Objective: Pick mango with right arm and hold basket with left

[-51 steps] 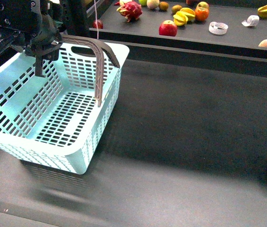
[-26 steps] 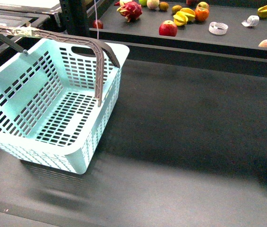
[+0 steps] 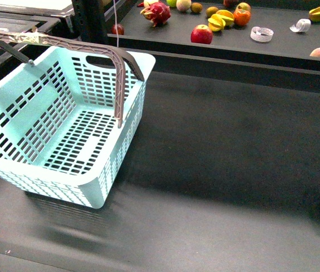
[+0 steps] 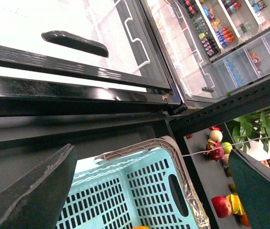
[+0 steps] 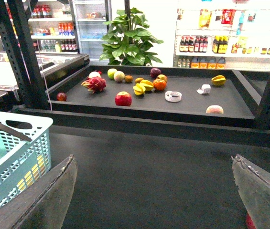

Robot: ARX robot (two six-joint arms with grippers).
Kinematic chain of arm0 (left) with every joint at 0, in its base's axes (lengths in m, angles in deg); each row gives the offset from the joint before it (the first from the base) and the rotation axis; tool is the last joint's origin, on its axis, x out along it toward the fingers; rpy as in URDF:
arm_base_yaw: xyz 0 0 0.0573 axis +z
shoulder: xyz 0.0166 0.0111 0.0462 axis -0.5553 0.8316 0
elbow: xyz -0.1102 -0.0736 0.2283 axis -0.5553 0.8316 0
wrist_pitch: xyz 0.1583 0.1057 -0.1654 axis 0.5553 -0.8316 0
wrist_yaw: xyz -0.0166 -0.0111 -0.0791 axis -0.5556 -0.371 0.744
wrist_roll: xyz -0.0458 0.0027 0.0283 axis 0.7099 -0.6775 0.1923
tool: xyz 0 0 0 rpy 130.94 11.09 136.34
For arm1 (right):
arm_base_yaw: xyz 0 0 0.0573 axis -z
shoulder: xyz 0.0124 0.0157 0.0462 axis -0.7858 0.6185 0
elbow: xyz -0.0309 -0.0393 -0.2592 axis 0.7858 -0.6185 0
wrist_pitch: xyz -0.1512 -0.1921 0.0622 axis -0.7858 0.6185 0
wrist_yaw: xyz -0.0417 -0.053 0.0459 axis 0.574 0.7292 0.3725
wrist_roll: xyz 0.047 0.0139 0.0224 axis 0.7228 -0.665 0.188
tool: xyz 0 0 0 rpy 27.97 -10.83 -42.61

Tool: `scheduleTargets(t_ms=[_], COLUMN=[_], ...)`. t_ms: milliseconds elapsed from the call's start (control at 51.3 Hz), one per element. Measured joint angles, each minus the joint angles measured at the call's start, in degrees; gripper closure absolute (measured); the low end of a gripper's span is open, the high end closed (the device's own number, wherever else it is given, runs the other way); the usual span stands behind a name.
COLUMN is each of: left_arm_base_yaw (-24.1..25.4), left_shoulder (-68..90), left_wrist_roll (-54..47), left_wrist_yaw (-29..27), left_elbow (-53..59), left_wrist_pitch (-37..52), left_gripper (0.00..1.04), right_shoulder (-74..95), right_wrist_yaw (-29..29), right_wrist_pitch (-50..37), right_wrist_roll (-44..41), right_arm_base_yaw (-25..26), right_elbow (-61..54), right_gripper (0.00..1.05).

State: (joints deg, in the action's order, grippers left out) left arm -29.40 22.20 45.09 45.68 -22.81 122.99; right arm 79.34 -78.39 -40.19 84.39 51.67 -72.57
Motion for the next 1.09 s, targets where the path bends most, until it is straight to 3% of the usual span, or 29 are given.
scheduleTargets(t_ms=[234, 253, 351, 429, 584, 682, 721, 1091], left_arm_base_yaw=[0.0, 0.3, 2.6, 1.7, 0.5, -0.5, -2.0, -4.3], left_shoulder=[0.0, 0.2, 0.4, -2.8, -6.7, -11.8, -13.9, -32.4], left_wrist_roll=[-0.7, -1.7, -24.5, -38.6, -49.9, -51.8, -52.0, -52.8], left_wrist_yaw=[0.1, 1.8, 26.8, 33.2, 32.1, 31.4, 28.7, 27.6], left_elbow=[0.0, 0.2, 7.2, 10.6, 17.2, 20.1, 20.9, 26.0], left_wrist_pitch=[0.0, 0.7, 18.7, 21.4, 24.2, 21.7, 20.7, 7.4], left_gripper=[0.06, 0.07, 0.28, 0.42, 0.73, 0.94, 1.01, 1.01], right_shoulder=[0.0, 0.0, 0.0, 0.0, 0.0, 0.0, 0.0, 0.0], right_wrist_yaw=[0.0, 0.0, 0.2, 0.0, 0.0, 0.0, 0.0, 0.0], right_wrist_pitch=[0.0, 0.0, 0.0, 0.0, 0.0, 0.0, 0.0, 0.0], right_wrist_roll=[0.0, 0.0, 0.0, 0.0, 0.0, 0.0, 0.0, 0.0], right_arm_base_yaw=[0.0, 0.0, 0.0, 0.0, 0.0, 0.0, 0.0, 0.0], right_elbow=[0.0, 0.0, 0.0, 0.0, 0.0, 0.0, 0.0, 0.0], right_gripper=[0.08, 0.08, 0.08, 0.08, 0.08, 0.08, 0.08, 0.08])
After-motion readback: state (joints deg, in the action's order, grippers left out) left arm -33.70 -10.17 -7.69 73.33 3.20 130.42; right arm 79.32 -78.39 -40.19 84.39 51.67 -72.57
